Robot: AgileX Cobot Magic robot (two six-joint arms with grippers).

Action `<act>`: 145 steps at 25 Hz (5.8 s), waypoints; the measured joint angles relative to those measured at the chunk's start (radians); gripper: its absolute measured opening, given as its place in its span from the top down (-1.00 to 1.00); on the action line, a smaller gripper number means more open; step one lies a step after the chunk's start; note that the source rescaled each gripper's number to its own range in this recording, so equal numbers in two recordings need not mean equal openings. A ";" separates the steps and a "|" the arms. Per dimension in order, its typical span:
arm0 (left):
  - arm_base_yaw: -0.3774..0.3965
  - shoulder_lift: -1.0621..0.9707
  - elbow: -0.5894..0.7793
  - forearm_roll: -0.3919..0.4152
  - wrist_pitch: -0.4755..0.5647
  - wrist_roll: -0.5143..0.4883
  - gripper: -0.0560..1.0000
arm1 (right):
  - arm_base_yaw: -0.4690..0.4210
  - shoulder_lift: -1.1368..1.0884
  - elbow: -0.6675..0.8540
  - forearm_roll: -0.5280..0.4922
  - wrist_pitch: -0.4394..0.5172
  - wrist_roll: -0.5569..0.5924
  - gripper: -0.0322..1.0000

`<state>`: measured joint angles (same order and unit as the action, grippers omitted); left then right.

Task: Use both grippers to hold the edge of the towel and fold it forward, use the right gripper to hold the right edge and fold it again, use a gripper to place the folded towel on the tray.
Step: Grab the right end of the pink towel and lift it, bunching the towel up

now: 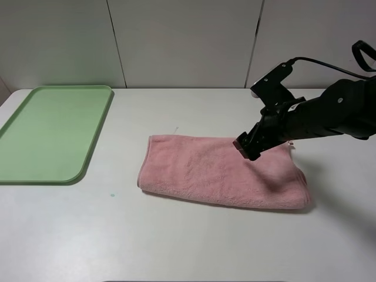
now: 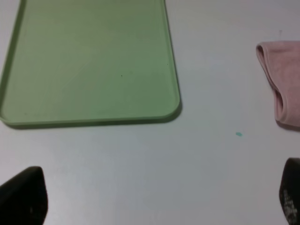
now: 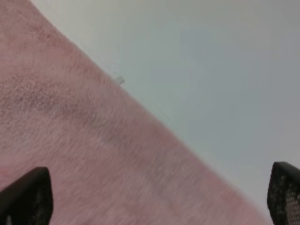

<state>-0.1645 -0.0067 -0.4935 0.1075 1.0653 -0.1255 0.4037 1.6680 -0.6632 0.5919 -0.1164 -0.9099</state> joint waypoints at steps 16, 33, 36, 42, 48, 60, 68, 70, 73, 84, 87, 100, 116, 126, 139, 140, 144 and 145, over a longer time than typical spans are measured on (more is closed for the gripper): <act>0.000 0.000 0.004 0.000 -0.001 0.000 -1.00 | -0.034 -0.087 0.223 0.552 0.007 0.082 -1.00; 0.000 0.000 0.004 0.000 -0.001 0.000 -1.00 | -0.081 -0.075 0.318 0.637 0.000 0.082 -1.00; 0.000 0.000 0.004 0.000 -0.001 0.000 -1.00 | -0.081 -0.037 0.319 0.641 0.000 0.082 -1.00; 0.000 0.000 0.004 0.000 -0.001 0.000 -1.00 | -0.081 -0.018 0.318 0.639 -0.006 0.082 -0.98; 0.000 0.000 0.004 0.000 -0.001 0.000 -1.00 | -0.081 -0.015 0.318 0.641 0.021 0.105 -0.02; 0.000 0.000 0.004 0.000 -0.001 0.000 -1.00 | -0.081 -0.015 0.316 0.645 0.045 0.118 0.75; 0.000 0.000 0.004 0.000 -0.001 0.000 -1.00 | -0.081 -0.018 0.316 0.638 0.041 0.111 0.75; 0.000 0.000 0.004 0.000 -0.001 0.000 -1.00 | -0.081 -0.032 0.317 0.637 0.038 0.109 0.75; 0.000 0.000 0.004 0.000 -0.001 0.000 -1.00 | -0.081 -0.072 0.319 0.633 0.036 0.104 0.75; 0.000 0.000 0.004 0.000 -0.001 0.000 -1.00 | -0.097 -0.170 0.320 0.618 0.060 0.104 0.75; 0.000 0.000 0.004 0.000 -0.001 0.000 -1.00 | -0.123 -0.186 0.321 0.598 0.087 0.104 0.75; 0.000 0.000 0.004 0.000 -0.001 0.000 -1.00 | -0.260 -0.199 0.286 0.372 0.257 0.215 0.75; 0.000 0.000 0.004 0.000 -0.001 0.000 -1.00 | -0.421 -0.361 0.060 -0.388 0.668 0.812 0.75; 0.000 0.000 0.004 0.000 -0.001 0.000 -1.00 | -0.409 -0.370 -0.042 -0.624 0.879 0.888 0.75; 0.000 0.000 0.004 0.000 -0.001 0.000 -1.00 | -0.124 -0.370 -0.043 -0.758 0.896 1.106 0.75; 0.000 0.000 0.004 0.000 -0.001 0.000 -1.00 | -0.100 -0.370 -0.043 -0.765 0.902 1.122 0.75; 0.000 0.000 0.004 0.000 -0.001 0.000 -1.00 | -0.018 -0.370 -0.043 -0.773 0.908 1.191 0.75; 0.000 0.000 0.004 0.000 -0.001 0.000 -1.00 | 0.002 -0.370 -0.043 -0.774 0.908 1.206 0.75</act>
<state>-0.1645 -0.0067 -0.4892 0.1075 1.0643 -0.1255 0.4060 1.2980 -0.7060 -0.1821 0.7915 0.2965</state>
